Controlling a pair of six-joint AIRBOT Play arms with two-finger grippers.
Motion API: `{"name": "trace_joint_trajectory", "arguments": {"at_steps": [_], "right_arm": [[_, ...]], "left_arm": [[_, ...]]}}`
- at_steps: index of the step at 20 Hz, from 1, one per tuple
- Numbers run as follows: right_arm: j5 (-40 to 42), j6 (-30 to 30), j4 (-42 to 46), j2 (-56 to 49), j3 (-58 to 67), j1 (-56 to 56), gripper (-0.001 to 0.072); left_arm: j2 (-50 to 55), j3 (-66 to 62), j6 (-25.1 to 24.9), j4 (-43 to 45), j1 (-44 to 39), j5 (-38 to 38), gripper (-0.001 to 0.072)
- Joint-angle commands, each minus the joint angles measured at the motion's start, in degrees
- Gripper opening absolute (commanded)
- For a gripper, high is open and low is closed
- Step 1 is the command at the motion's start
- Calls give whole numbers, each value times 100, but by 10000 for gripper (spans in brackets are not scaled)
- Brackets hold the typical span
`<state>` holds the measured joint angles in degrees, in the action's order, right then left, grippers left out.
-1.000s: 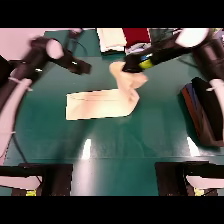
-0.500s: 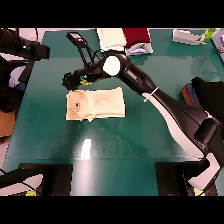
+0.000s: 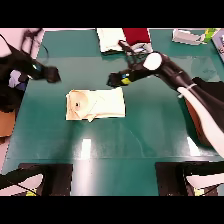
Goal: Fold the shirts.
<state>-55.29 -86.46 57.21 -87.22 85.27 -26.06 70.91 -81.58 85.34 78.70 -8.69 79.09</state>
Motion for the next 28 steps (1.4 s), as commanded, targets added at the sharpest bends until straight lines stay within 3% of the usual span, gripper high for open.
{"name": "trace_joint_trajectory", "arguments": {"at_steps": [1, 7, 12, 15, 16, 17, 18, 19, 28], "right_arm": [[205, 0, -4, 546, -841, 472, 370], [391, 0, -13, 645, -999, 437, 370], [404, -2, -17, 645, -1001, 435, 370], [323, -2, -20, 645, -1001, 435, 370], [299, -2, -20, 645, -999, 435, 370], [284, -2, -20, 645, -999, 437, 371], [284, -2, -20, 645, -999, 437, 370], [282, -2, -22, 649, -999, 437, 370], [-15, -4, 0, 651, -704, 450, 370]], "left_arm": [[-4, 1311, -74, -881, -20, -225, 498], [-4, 2837, -387, -1777, -168, -1259, 498], [-4, 3084, -437, -1740, -796, -2063, 496], [-4, 3084, -186, -1207, -804, -1974, 495], [-4, 3084, -103, -935, -804, -1871, 426], [-4, 3084, -96, -745, -804, -1808, 199], [-4, 3084, -98, -684, -804, -1823, 69], [-13, 3082, -184, -684, -802, -1862, 24], [-848, 2732, -557, 999, -109, 57, 25]]}}
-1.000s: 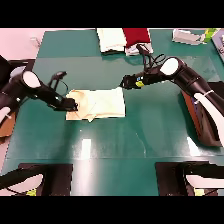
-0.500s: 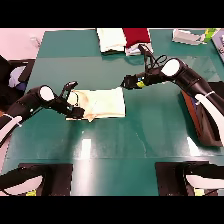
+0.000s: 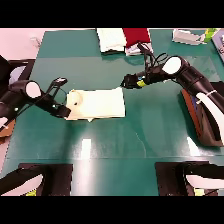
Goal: Fold the shirts.
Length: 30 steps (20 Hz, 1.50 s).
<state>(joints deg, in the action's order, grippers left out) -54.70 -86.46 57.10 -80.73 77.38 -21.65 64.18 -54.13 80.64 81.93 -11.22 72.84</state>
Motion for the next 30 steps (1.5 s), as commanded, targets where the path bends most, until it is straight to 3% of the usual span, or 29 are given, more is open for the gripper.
{"name": "trace_joint_trajectory", "arguments": {"at_steps": [1, 2, 3, 4, 5, 9, 10, 11, 14, 21, 25, 27, 29, 30], "right_arm": [[-83, -4, 9, 0, 79, 9, 370], [-94, -9, 39, -4, 72, 15, 370], [-111, -144, 188, -2, 74, 17, 370], [-184, -365, 433, 0, 81, 20, 370], [-343, -568, 678, 2, 79, 20, 370], [-981, -1521, 1456, -7, -101, -157, 373], [-925, -1561, 1464, -9, -190, -254, 432], [-828, -1569, 1445, -63, -247, -341, 587], [-962, -1921, 1445, -603, -74, -608, 606], [-1250, -2813, 1292, -2181, 1161, -1141, 595], [-1235, -2907, 994, -2588, 1504, -1220, 590], [-1084, -2900, 1001, -2597, 1499, -1268, 477], [-824, -2841, 1014, -2594, 1502, -1294, 255], [-743, -2686, 1021, -2588, 1502, -1292, 46]], "left_arm": [[-170, 55, -122, 669, 144, 728, 25], [-170, 131, -114, 664, 144, 678, 25], [-170, 179, -94, 662, 144, 614, 80], [-173, 179, 2, 671, 144, 518, 417], [-179, 120, 103, 693, 144, 448, 554], [-184, -715, 129, 216, 144, 361, 175], [-184, -896, 72, -44, 127, 236, 80], [-184, -1014, -74, -343, 127, 87, 25], [-177, -1091, -129, -966, 127, -391, 24], [-177, -1091, -323, -1036, 127, -142, 24], [-177, -1091, -321, -1036, 127, -22, 24], [-177, -1091, -317, -1043, 127, -22, 24], [-177, -1091, -317, -1086, 127, -28, 24], [-177, -1091, -315, -1134, 127, -33, 23]]}}
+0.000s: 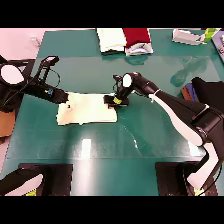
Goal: Fold the shirts.
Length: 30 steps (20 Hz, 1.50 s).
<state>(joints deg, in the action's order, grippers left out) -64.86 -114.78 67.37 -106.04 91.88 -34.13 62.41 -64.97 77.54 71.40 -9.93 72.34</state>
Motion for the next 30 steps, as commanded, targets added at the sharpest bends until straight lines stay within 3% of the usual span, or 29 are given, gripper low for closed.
{"name": "trace_joint_trajectory", "arguments": {"at_steps": [1, 4, 7, 11, 16, 21, 23, 30], "right_arm": [[308, 238, 17, -44, 63, -35, 20], [155, 448, 166, 227, 210, 315, 20], [-533, 669, 868, 704, 691, 1056, 20], [-1241, 1095, 1384, 1276, 1303, 2470, 20], [-1335, 1344, 1366, 1589, 1558, 4472, 20], [-1296, 1392, 1263, 1598, 1558, 5987, 20], [-1279, 1486, 850, 1598, 1558, 6404, 20], [-354, 1600, -332, 2020, 1563, 6988, 18]], "left_arm": [[0, -7, -2, -118, -28, 2, 23], [0, -7, 17, -107, -479, -216, 22], [0, -7, 28, -114, -1054, -444, 23], [0, -7, 48, -184, -1478, -592, 24], [0, -7, 48, -651, -1515, -595, 24], [0, -7, 48, -844, -1515, -638, 24], [2, -7, 48, -874, -1515, -697, 24], [7, -7, 138, -905, -1515, -715, 24]]}}
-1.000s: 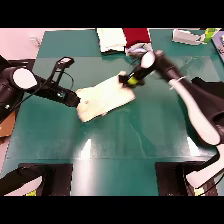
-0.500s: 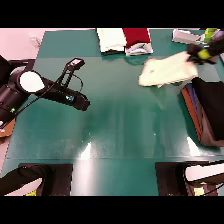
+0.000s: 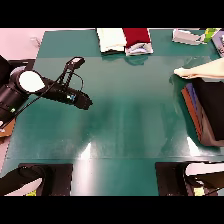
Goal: Fold the shirts.
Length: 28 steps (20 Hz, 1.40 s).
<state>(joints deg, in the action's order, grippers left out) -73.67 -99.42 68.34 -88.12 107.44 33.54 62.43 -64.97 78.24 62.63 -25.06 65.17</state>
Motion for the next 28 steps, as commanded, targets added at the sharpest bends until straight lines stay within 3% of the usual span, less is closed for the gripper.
{"name": "trace_joint_trajectory", "arguments": {"at_steps": [1, 6, 13, 15, 20, 26, 27, 28], "right_arm": [[758, 70, -433, 393, 9, 225, 18], [999, 387, -420, 1095, 7, 232, 17], [-780, 697, -63, 1558, -160, 802, 18], [-1023, 824, 87, 1814, -732, 1121, 18], [-922, 1010, 1644, 2863, -3099, 1504, 18], [-452, 1405, 1899, 3674, -4931, 1836, 21], [-448, 1403, 1947, 3700, -5012, 1919, 41], [-455, 1403, 2114, 3698, -5038, 2013, 276]], "left_arm": [[4, -7, 98, -28, -2, 2, 24], [4, -7, 96, -37, -2, 9, 24], [4, -7, 79, -35, -2, 35, 24], [4, -7, 76, -33, -2, 37, 24], [4, -7, 74, -33, -2, 37, 24], [4, -7, -76, -33, -2, 59, 24], [4, -7, -76, -33, -2, 90, 24], [4, -7, -74, -33, -2, 129, 24]]}}
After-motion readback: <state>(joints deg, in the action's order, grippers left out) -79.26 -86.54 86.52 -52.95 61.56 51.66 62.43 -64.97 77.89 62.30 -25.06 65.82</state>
